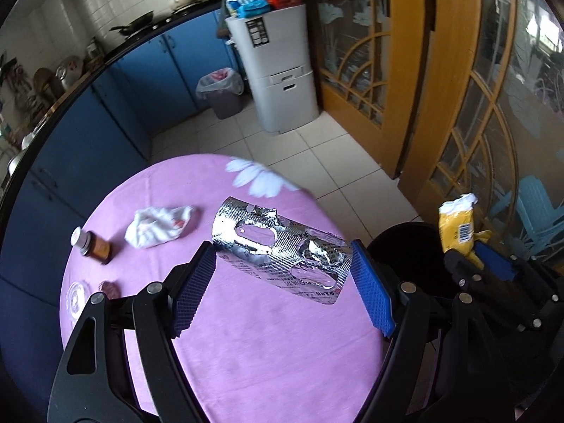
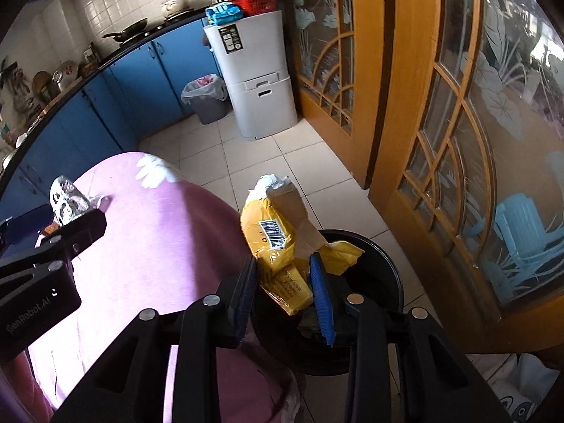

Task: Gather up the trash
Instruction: 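Carry the foil pack and yellow wrapper over the black bin, then open the right tool over the bin while the left tool releases the foil pack, then move both open tools back over the table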

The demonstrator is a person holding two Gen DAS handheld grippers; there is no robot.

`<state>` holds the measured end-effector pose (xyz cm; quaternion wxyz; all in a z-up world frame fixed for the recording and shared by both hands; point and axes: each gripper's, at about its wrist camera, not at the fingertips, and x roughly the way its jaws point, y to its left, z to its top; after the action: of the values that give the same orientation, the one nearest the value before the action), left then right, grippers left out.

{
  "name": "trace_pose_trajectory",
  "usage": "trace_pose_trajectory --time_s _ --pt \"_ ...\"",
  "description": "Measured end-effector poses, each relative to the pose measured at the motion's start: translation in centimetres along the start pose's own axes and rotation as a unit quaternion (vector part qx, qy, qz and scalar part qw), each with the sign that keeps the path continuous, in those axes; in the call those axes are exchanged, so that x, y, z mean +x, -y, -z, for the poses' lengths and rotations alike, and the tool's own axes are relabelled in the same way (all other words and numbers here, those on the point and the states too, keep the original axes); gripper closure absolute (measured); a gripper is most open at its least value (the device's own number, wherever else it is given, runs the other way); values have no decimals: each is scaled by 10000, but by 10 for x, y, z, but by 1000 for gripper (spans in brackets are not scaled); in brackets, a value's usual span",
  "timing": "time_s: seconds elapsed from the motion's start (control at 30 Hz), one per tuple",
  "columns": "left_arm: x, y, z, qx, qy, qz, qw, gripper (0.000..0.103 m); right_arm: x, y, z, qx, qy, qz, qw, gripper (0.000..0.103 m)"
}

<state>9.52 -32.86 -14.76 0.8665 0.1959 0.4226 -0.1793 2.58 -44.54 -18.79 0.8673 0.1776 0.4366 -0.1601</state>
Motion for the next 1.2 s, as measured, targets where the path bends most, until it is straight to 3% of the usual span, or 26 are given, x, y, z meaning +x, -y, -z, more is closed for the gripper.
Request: trace_pose_trajectory --time_s 0.03,0.07,0.13,0.63,0.7,0.73,0.77,0.93,1.2 --pt "1 5 -3 32 14 9 10000 27 1 4 -1 43 -6 2 10000 65" --pt "1 10 -6 66 27 16 10000 27 2 8 -1 86 -11 -2 10000 48" --pt "2 17 -9 113 46 30 9999 27 3 15 -1 188 39 -70 9998 29" --pt "21 87 -28 490 -169 522 9973 23 7 62 4 517 -53 289 9982 29" --pt "22 93 -28 518 -222 640 9964 19 7 66 4 568 -59 270 9980 29" --pt "22 94 -29 512 -222 639 9964 10 7 67 4 577 -57 273 9979 29" --pt "21 94 -30 481 -201 607 9968 3 7 68 4 585 -54 269 9979 29" --pt "24 84 -29 396 -226 415 9981 3 8 65 5 584 -80 208 9980 29" --pt "22 26 -16 4 -273 93 9996 3 9 23 -3 242 -69 -27 9997 29"
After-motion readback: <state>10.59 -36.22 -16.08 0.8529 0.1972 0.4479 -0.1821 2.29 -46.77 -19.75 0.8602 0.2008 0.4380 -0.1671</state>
